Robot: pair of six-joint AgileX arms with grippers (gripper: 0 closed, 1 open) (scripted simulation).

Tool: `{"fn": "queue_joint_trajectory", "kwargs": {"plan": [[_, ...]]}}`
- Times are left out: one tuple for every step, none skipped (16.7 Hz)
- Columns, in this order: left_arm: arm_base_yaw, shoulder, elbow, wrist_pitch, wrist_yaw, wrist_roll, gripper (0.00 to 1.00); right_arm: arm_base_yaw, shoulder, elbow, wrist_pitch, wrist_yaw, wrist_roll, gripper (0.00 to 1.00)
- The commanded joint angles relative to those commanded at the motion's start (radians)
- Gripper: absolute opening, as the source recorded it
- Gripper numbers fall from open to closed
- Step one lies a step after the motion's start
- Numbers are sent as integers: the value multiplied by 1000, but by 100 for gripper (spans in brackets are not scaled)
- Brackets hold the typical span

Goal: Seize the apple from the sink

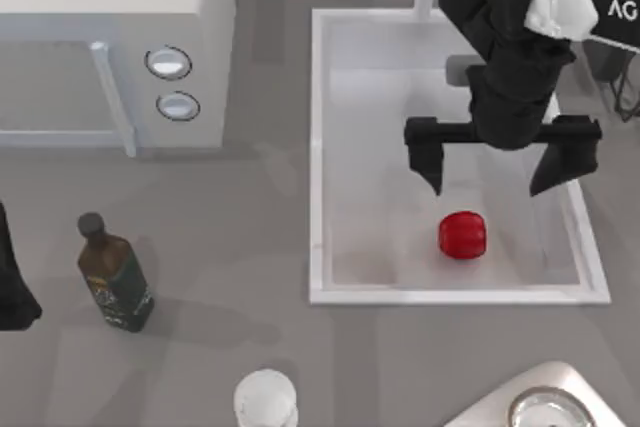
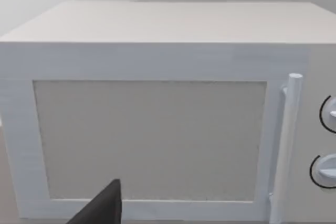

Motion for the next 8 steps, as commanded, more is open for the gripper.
{"fn": "queue_joint_trajectory", "kwargs": {"plan": [[0,0,0,0,0,0,100,0,0,0,0,0,0,100],[0,0,0,0,0,0,100,-5,-2,-3,2,0,-1,100],[0,0,0,0,0,0,100,-5,0,-5,5,0,-1,100],[0,0,0,0,0,0,100,-5,9,-12,17,0,-1,100],[0,0,0,0,0,0,100,-5,25,-23,40,0,-1,100],[0,0,0,0,0,0,100,-4,45,-38,74,0,0,100],[0,0,0,0,0,0,100,-4,70,-56,118,1,0,100],[0,0,0,0,0,0,100,-3,98,-76,172,1,1,100]]}}
